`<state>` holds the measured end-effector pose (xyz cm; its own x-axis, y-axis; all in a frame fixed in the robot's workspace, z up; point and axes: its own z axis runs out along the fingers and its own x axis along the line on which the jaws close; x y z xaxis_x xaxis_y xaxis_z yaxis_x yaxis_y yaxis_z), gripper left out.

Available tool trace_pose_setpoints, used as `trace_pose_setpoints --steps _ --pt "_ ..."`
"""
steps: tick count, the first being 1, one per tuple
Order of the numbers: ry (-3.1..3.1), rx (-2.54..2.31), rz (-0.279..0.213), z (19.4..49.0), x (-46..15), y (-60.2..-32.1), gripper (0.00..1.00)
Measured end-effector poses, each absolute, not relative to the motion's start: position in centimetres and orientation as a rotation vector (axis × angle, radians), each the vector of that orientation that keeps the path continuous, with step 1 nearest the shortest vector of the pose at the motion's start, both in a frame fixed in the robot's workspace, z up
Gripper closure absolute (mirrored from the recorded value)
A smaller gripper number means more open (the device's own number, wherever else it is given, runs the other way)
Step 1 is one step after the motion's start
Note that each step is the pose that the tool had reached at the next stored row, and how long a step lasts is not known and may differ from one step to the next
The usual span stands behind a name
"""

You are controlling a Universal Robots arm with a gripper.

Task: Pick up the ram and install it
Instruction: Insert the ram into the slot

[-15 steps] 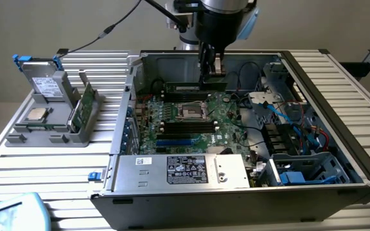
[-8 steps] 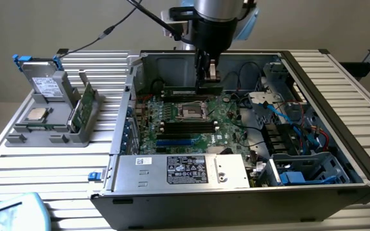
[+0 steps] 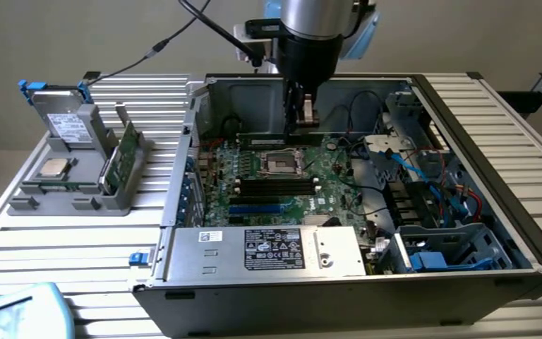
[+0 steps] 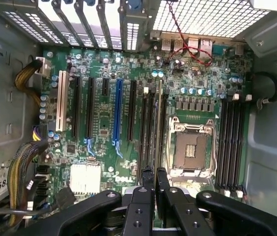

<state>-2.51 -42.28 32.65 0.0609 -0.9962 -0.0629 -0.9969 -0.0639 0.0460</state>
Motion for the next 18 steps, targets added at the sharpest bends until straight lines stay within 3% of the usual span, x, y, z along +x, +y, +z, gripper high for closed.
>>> trace_pose_setpoints --steps 18 --pt "2.158 -2.295 0.095 29.8 -2.5 -42.2 0.86"
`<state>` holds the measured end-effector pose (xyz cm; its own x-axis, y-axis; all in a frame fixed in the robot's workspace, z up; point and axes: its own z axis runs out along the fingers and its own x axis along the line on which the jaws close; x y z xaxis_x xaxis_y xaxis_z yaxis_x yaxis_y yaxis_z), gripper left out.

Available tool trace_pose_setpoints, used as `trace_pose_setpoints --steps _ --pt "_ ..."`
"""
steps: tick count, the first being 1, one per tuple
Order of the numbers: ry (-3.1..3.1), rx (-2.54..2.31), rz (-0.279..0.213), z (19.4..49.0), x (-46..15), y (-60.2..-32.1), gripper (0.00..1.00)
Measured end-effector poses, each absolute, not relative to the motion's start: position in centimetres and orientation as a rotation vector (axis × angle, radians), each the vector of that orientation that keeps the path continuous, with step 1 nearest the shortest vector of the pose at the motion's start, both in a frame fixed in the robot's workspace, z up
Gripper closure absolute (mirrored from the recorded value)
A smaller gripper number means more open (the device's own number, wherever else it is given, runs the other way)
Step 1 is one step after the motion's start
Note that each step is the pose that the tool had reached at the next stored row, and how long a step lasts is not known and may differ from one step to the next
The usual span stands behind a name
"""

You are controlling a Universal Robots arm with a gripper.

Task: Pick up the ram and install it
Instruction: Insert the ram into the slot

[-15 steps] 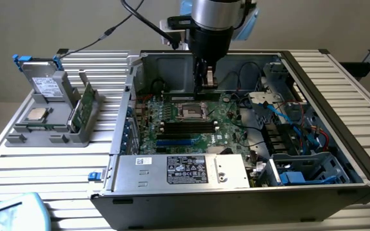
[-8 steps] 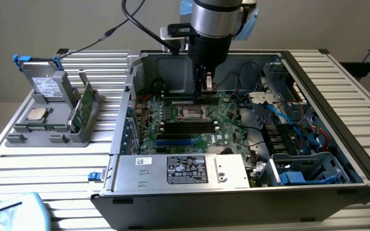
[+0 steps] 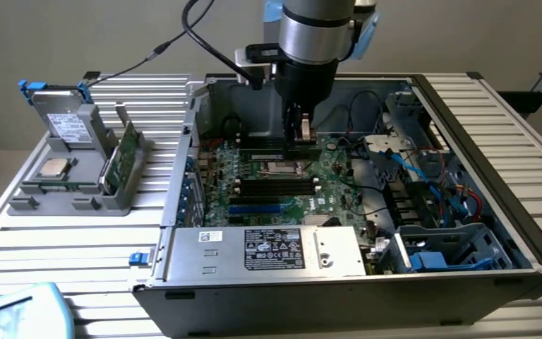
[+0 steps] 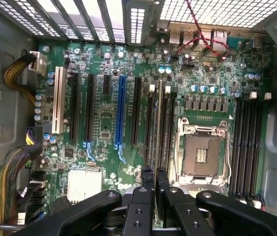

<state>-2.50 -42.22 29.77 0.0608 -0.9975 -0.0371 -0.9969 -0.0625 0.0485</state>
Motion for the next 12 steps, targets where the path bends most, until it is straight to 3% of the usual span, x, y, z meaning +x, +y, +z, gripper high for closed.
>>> trace_pose_setpoints --steps 12 --pt "-2.143 2.279 -0.091 27.6 -2.2 -41.8 0.86"
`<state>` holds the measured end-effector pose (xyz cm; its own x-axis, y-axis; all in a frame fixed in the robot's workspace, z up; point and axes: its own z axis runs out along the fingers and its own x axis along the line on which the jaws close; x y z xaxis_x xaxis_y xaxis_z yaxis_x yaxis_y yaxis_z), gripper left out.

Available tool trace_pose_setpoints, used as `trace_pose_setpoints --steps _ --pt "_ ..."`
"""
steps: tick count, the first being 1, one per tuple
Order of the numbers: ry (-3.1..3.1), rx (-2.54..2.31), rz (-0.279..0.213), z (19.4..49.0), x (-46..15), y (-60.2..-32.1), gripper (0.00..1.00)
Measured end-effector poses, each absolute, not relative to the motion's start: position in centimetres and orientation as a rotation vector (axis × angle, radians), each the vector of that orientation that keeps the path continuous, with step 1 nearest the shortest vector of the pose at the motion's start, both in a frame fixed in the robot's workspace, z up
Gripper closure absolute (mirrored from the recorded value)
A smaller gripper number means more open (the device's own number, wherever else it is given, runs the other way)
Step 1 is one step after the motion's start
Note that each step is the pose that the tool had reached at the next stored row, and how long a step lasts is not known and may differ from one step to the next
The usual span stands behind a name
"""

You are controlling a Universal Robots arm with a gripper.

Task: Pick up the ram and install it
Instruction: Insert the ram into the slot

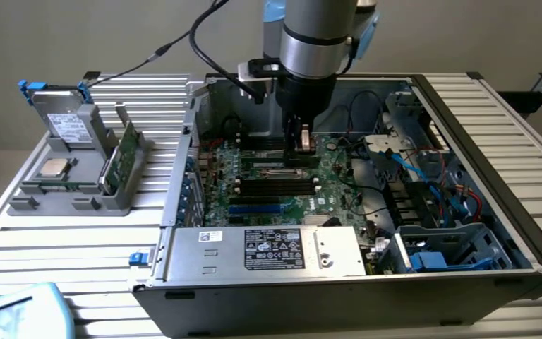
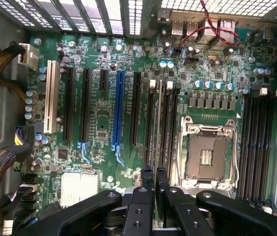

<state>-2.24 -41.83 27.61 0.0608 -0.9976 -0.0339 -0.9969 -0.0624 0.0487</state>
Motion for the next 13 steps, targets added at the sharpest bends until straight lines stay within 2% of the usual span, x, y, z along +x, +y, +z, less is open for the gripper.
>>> trace_pose_setpoints --steps 13 --pt "-2.140 2.272 -0.081 25.3 -2.2 -40.9 0.86"
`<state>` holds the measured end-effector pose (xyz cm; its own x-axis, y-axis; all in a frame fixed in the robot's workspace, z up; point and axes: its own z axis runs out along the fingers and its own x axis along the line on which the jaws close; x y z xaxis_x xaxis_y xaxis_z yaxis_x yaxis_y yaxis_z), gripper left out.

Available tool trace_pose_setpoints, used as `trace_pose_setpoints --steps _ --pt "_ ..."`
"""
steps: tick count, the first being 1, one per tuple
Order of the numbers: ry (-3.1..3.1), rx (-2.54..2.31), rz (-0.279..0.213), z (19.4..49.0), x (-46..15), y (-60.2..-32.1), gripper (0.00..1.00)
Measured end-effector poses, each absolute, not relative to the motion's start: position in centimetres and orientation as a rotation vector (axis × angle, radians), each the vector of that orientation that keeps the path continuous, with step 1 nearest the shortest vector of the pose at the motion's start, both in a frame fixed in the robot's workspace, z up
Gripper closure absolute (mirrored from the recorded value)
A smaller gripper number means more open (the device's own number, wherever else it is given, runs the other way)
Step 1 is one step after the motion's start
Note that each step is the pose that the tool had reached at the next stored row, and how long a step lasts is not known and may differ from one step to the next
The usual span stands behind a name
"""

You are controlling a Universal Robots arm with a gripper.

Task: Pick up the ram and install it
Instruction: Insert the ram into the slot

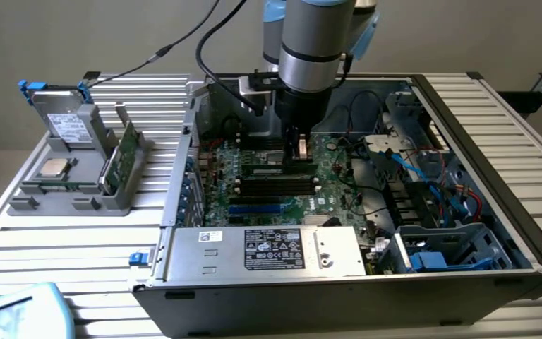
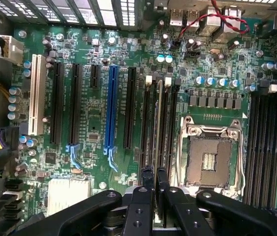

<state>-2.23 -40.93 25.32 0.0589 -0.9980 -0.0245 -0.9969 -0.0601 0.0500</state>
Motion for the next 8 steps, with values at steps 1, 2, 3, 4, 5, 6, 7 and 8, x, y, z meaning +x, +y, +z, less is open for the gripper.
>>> trace_pose_setpoints --steps 1,2,3,4,5,6,7,8 --pt "-2.140 2.270 -0.079 25.16 -2.23 -40.82 0.86" --pt "-2.139 2.269 -0.077 25.02 -2.23 -40.75 0.86" --pt "-2.137 2.267 -0.073 24.91 -2.24 -40.70 0.86" --pt "-2.134 2.264 -0.067 24.81 -2.25 -40.66 0.86" --pt "-2.132 2.261 -0.062 24.72 -2.25 -40.63 0.86" --pt "-2.130 2.258 -0.057 24.63 -2.27 -40.59 0.86" --pt "-2.128 2.256 -0.052 24.50 -2.28 -40.54 0.86" --pt "-2.126 2.254 -0.049 24.37 -2.29 -40.47 0.86"
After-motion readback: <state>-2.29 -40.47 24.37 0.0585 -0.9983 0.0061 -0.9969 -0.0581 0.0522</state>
